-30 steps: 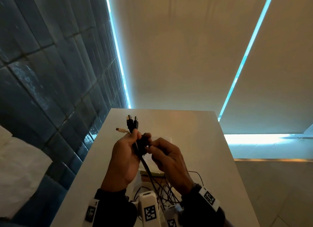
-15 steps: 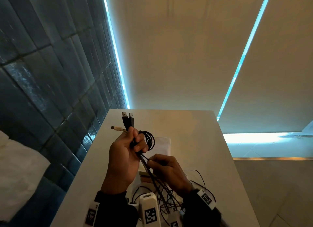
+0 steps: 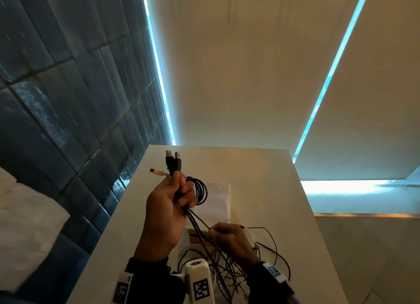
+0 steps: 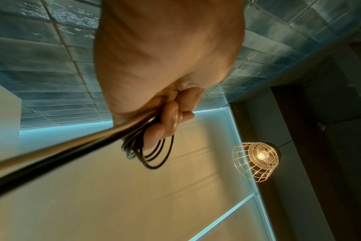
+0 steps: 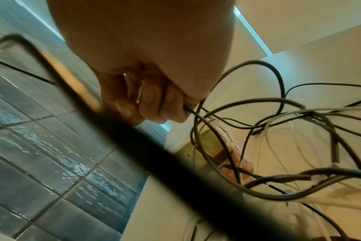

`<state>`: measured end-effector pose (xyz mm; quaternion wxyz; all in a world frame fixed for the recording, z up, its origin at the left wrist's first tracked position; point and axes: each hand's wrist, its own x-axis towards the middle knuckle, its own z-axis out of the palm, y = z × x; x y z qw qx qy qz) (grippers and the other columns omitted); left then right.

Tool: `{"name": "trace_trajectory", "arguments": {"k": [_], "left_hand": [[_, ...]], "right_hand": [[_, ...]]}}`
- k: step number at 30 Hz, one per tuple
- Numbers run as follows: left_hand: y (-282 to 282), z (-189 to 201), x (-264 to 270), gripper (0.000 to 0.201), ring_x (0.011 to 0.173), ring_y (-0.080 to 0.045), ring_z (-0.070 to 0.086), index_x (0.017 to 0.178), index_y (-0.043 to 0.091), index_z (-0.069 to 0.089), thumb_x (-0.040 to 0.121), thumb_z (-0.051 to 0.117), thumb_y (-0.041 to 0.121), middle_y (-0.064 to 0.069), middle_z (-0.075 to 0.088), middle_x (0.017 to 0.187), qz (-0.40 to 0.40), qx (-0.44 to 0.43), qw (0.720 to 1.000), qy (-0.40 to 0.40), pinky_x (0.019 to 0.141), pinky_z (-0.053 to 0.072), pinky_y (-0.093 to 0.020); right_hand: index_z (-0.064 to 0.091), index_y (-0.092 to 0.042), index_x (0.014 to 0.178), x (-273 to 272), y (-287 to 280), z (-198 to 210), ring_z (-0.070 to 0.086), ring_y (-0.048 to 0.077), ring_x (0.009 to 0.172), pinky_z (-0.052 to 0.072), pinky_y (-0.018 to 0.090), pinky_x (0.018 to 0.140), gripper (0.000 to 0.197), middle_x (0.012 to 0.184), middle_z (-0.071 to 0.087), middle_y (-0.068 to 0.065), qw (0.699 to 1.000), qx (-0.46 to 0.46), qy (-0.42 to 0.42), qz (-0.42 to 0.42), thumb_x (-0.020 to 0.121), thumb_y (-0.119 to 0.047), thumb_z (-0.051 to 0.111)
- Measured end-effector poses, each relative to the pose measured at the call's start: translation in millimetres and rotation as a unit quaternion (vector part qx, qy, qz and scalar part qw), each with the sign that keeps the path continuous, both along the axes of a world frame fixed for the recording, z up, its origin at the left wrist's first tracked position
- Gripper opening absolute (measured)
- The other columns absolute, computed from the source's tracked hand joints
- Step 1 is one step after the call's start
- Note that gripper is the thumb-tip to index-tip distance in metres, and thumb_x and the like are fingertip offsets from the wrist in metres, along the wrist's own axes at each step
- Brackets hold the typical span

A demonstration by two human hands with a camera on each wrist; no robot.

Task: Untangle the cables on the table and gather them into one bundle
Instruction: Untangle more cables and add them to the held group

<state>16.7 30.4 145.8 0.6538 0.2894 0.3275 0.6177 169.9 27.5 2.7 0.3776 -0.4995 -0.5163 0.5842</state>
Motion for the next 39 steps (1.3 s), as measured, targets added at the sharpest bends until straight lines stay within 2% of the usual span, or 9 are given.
{"name": "trace_trajectory", "arguments": {"k": [5, 9, 14, 17, 20, 23, 29, 32, 39], "left_hand": [[-2, 3, -2, 0.026, 0.048, -0.009, 0.028, 0.072, 0.012, 0.043, 0.094, 0.039, 0.025, 0.002, 0.035, 0.061, 0.009, -0.002, 1.0, 0.025, 0.049, 0.03, -0.022], [-2, 5, -2, 0.031, 0.047, -0.008, 0.027, 0.071, 0.012, 0.043, 0.1, 0.034, 0.02, 0.003, 0.035, 0.059, 0.027, -0.014, 0.997, 0.076, 0.049, 0.028, -0.023], [-3, 4, 5, 0.031, 0.048, -0.009, 0.032, 0.072, 0.011, 0.042, 0.101, 0.034, 0.02, 0.003, 0.039, 0.059, 0.048, -0.034, 0.991, 0.124, 0.054, 0.027, -0.027], [-4, 2, 11, 0.031, 0.055, -0.013, 0.043, 0.073, 0.01, 0.045, 0.101, 0.036, 0.021, -0.002, 0.046, 0.063, 0.061, -0.056, 0.987, 0.135, 0.058, 0.034, -0.028], [-4, 1, 12, 0.031, 0.07, -0.019, 0.054, 0.074, 0.009, 0.05, 0.1, 0.038, 0.021, -0.005, 0.059, 0.069, 0.069, -0.059, 0.99, 0.108, 0.07, 0.043, -0.031], [-4, 2, 10, 0.031, 0.079, -0.021, 0.058, 0.075, 0.009, 0.05, 0.099, 0.037, 0.026, -0.009, 0.061, 0.077, 0.032, -0.045, 0.997, 0.049, 0.076, 0.045, -0.033], [-3, 3, 4, 0.022, 0.064, -0.017, 0.048, 0.073, 0.011, 0.045, 0.086, 0.044, 0.029, -0.004, 0.049, 0.07, 0.017, 0.007, 0.999, -0.027, 0.07, 0.039, -0.033], [-2, 2, 5, 0.023, 0.057, -0.013, 0.042, 0.073, 0.012, 0.044, 0.09, 0.041, 0.027, -0.002, 0.046, 0.07, 0.016, 0.027, 0.999, -0.023, 0.065, 0.034, -0.032], [-1, 0, 4, 0.031, 0.051, -0.011, 0.033, 0.068, 0.015, 0.048, 0.094, 0.038, 0.027, 0.001, 0.041, 0.065, 0.014, 0.032, 0.999, -0.023, 0.057, 0.031, -0.028]], "right_hand": [[0.07, -0.017, 0.065, 5, 5, -18, 0.049, 0.006, 0.057, 0.037, 0.021, 0.059, 0.017, 0.06, 0.058, -0.007, 0.999, 0.002, -0.043, -0.009, 0.08, -0.02, 0.062], [0.068, -0.011, 0.067, 6, 14, 1, 0.049, 0.007, 0.052, 0.039, 0.023, 0.054, 0.023, 0.052, 0.055, -0.008, 0.993, 0.016, -0.09, -0.073, 0.089, -0.01, 0.059], [0.065, 0.002, 0.083, 1, 20, 74, 0.034, 0.009, 0.044, 0.028, 0.02, 0.041, 0.016, 0.054, 0.045, 0.0, 0.991, 0.071, 0.034, -0.112, 0.092, -0.009, 0.057], [0.062, 0.0, 0.082, -5, 13, 117, 0.032, 0.01, 0.043, 0.027, 0.019, 0.041, 0.016, 0.052, 0.042, -0.001, 0.982, 0.157, 0.083, -0.059, 0.094, -0.008, 0.056], [0.062, -0.002, 0.08, -11, 7, 133, 0.034, 0.009, 0.044, 0.029, 0.019, 0.043, 0.017, 0.051, 0.045, -0.007, 0.975, 0.193, 0.106, 0.012, 0.095, -0.006, 0.056], [0.064, -0.005, 0.077, -14, 2, 128, 0.037, 0.008, 0.044, 0.031, 0.018, 0.045, 0.019, 0.051, 0.045, -0.008, 0.978, 0.173, 0.099, 0.058, 0.094, -0.002, 0.056], [0.062, -0.004, 0.077, -9, 1, 107, 0.028, 0.01, 0.044, 0.025, 0.018, 0.043, 0.021, 0.05, 0.036, -0.002, 0.986, 0.113, 0.104, 0.066, 0.096, -0.003, 0.053], [0.062, -0.005, 0.077, -7, 4, 91, 0.027, 0.011, 0.044, 0.025, 0.017, 0.043, 0.024, 0.052, 0.034, 0.001, 0.989, 0.101, 0.09, 0.066, 0.098, -0.011, 0.051], [0.063, -0.012, 0.074, -2, 9, 52, 0.036, 0.007, 0.047, 0.031, 0.018, 0.047, 0.026, 0.05, 0.043, -0.009, 0.996, 0.074, 0.013, 0.049, 0.098, -0.017, 0.053]]}}
